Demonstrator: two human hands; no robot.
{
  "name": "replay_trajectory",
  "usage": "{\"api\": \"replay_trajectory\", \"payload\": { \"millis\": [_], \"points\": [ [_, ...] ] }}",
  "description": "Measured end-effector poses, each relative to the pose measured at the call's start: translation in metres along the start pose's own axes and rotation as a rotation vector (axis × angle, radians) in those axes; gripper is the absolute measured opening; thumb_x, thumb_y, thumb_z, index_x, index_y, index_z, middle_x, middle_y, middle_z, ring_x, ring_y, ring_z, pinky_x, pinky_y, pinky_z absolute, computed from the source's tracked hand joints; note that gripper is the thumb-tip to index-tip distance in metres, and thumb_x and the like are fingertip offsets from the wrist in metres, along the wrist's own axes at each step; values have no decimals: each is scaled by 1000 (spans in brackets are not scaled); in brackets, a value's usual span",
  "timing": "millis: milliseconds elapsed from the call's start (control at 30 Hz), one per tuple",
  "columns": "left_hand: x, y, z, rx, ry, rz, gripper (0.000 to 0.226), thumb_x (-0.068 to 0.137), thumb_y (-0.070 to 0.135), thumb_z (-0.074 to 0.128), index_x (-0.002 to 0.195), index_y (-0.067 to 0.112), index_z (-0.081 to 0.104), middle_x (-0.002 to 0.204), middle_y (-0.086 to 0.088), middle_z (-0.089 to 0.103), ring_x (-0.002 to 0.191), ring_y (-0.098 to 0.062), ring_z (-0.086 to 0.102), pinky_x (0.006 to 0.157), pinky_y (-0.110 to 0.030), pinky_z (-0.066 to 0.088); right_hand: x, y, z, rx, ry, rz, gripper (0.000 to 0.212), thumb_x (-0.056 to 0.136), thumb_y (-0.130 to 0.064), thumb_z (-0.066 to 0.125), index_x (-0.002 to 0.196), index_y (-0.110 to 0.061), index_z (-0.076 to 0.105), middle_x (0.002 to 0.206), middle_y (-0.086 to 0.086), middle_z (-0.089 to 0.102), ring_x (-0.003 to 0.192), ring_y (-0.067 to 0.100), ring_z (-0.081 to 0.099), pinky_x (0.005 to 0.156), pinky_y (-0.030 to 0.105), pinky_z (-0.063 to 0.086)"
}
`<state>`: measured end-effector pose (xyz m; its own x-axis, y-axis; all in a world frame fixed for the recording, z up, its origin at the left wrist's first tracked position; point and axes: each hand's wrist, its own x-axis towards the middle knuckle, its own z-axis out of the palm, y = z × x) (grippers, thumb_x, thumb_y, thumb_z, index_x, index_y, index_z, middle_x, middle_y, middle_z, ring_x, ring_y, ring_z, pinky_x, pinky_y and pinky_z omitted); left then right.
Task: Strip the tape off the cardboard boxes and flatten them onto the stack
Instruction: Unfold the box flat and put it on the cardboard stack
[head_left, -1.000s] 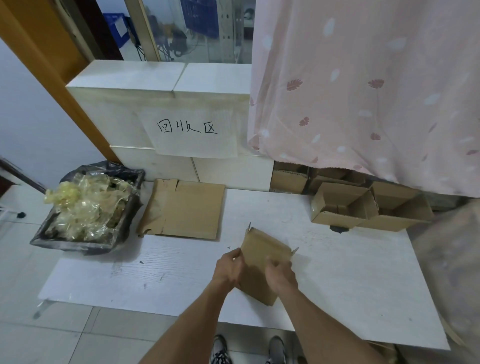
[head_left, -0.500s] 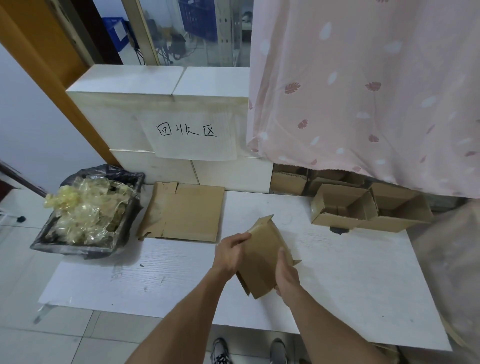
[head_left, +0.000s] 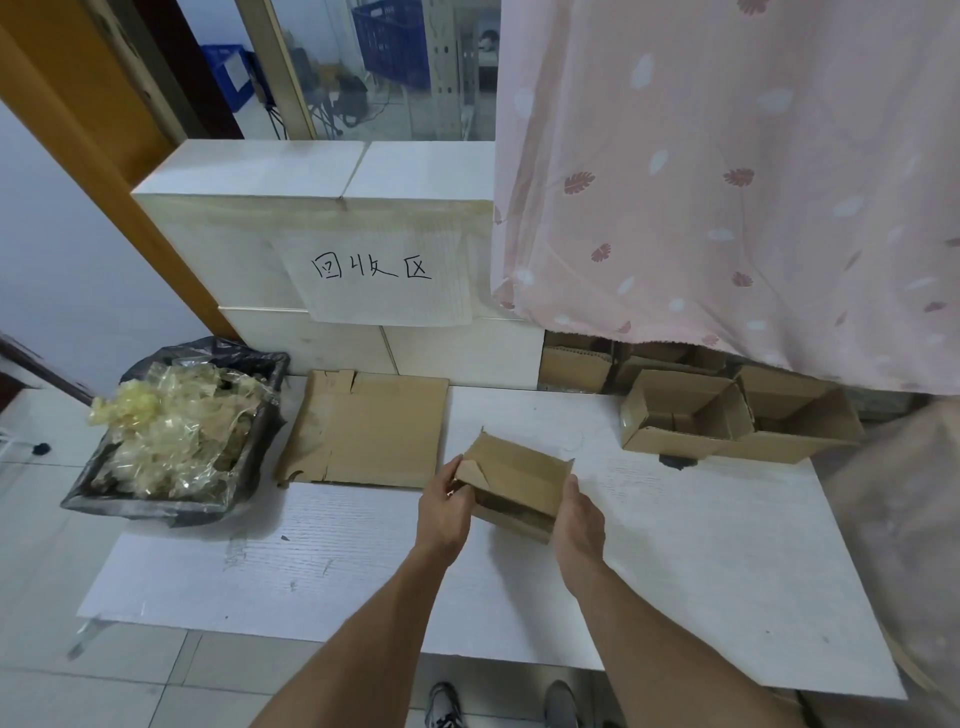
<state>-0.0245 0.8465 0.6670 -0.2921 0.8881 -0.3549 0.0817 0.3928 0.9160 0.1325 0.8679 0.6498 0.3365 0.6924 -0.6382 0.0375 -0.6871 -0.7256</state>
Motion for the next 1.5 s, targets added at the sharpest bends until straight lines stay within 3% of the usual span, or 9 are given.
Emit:
{"api": "replay_trajectory", "payload": {
  "millis": [167,367,533,633,867,967,1200,1367,1500],
  "points": [
    [2,2,-4,-1,8,3,48,89,19,70,133,32,60,109,11,66,99,-2,61,75,-7,48,-3,-7,3,143,-20,12,29,99,-33,47,110,-15,67,119,8,64,111,33,57,97,46,44],
    [6,0,-6,62,49,-61,48,91,33,69,137,25,56,128,0,60,114,-20,59,91,-26,49,-8,-6,-2,-2,-112,-68,22,88,-30,65,107,-22,72,108,3,69,99,26,61,92,43,53],
    [12,-4,-6,56,-74,-62,73,76,-9,66,138,25,52,127,-3,61,121,-25,58,89,-34,58,-7,-9,7,-210,-44,-46,62,70,-32,87,123,-19,57,118,2,64,107,28,61,95,43,52],
    [13,-6,-1,161,1,-59,77,74,-7,71,140,26,49,131,1,57,121,-23,57,95,-41,55,-8,-7,14,-342,17,-94,74,65,-34,89,127,-17,51,118,3,60,105,30,62,90,42,53],
    [10,-2,0,448,163,12,57,81,21,70,131,34,46,125,7,61,105,-22,63,90,-41,54,-10,-7,23,-353,-4,-184,81,70,-26,84,136,-23,38,127,4,57,112,29,59,96,44,52],
    [8,6,-3,427,155,24,72,79,29,69,143,33,37,123,8,65,107,-21,64,93,-40,52,-12,-11,22,-330,0,-204,81,72,-27,82,138,-26,36,126,4,60,110,30,61,95,41,53],
    [6,10,-16,357,133,142,61,87,18,52,138,49,37,116,7,69,98,-11,65,89,-37,54,-11,-18,12,-229,32,-201,45,100,-45,46,141,-30,37,107,3,57,101,28,55,90,43,50],
    [6,-2,-17,260,117,75,63,97,2,37,151,33,33,144,2,52,130,-22,49,112,-44,39,-11,-8,14,-273,8,-292,38,105,-22,37,139,-28,49,132,5,58,119,30,52,99,44,46],
    [-1,-6,-18,148,90,95,63,94,-2,34,144,36,43,136,9,56,125,-13,50,110,-34,40,-14,-4,19,-93,-88,-117,38,105,-26,32,132,-18,58,138,7,55,121,29,51,108,45,40]
  ]
}}
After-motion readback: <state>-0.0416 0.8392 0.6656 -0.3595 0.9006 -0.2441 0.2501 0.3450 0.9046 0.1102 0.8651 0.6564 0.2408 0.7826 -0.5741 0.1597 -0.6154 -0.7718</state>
